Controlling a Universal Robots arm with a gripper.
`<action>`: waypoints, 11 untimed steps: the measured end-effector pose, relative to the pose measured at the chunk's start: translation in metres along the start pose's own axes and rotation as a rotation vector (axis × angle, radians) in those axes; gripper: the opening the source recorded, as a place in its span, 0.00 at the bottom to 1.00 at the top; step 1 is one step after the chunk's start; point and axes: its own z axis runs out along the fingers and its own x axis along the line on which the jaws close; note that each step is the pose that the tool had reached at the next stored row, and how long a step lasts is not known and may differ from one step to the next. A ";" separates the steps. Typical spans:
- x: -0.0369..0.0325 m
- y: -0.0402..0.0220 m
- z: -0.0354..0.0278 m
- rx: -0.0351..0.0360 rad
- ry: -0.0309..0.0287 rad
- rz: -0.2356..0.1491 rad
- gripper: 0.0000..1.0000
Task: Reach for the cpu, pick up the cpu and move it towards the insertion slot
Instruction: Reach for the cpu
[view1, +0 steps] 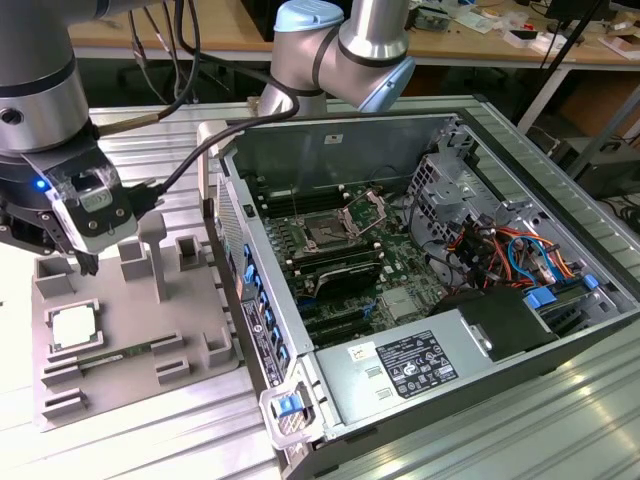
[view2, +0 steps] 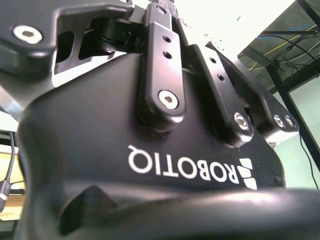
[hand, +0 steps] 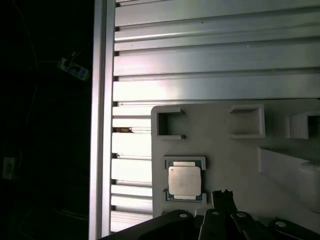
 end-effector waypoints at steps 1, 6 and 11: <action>0.0000 0.0000 0.0002 0.0000 0.0000 0.000 0.11; 0.0001 -0.0001 0.0017 0.0000 -0.0001 0.000 0.11; 0.0017 -0.0001 0.0037 -0.0002 -0.0003 0.000 0.11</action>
